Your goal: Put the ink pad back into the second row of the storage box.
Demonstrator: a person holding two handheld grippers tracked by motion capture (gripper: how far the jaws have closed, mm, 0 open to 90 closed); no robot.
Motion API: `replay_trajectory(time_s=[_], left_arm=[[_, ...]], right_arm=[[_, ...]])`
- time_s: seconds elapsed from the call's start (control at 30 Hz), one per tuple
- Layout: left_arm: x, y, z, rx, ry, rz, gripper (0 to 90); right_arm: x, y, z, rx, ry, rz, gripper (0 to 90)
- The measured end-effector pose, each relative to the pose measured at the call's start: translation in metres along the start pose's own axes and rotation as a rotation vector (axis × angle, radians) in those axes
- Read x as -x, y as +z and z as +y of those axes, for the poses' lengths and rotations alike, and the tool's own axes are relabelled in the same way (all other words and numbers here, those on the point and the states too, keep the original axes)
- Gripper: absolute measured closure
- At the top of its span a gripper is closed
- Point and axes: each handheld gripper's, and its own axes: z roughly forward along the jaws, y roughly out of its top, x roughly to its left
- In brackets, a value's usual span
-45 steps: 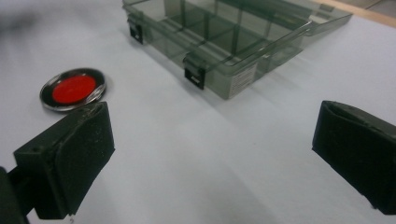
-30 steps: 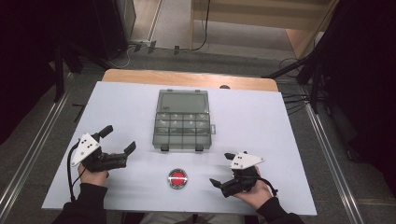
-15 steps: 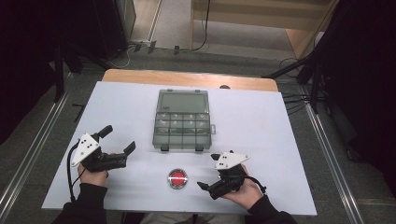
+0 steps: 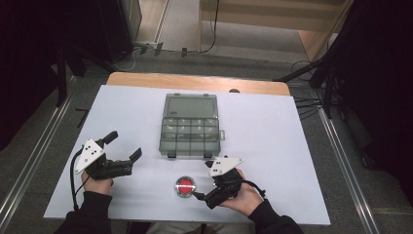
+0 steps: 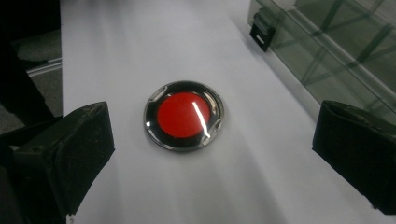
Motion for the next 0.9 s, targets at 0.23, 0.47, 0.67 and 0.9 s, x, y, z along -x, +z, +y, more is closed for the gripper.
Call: replay_trajectory(time_s=[0.23, 0.47, 0.67, 0.9], left_arm=[[0.001, 0.001, 0.000, -0.005, 0.002, -0.005, 0.0], [0.000, 0.001, 0.000, -0.004, -0.003, -0.007, 0.0], [0.000, 0.001, 0.000, -0.002, -0.006, -0.008, 0.0], [0.000, 0.001, 0.000, -0.002, -0.005, -0.010, 0.0]], right_arm=[[-0.004, 0.015, 0.010, -0.033, -0.036, 0.030, 0.0], [-0.007, 0.029, 0.014, -0.065, -0.062, 0.042, 0.0], [-0.011, 0.040, 0.014, -0.099, -0.097, 0.046, 0.0], [-0.012, 0.053, 0.014, -0.144, -0.116, 0.053, 0.9]])
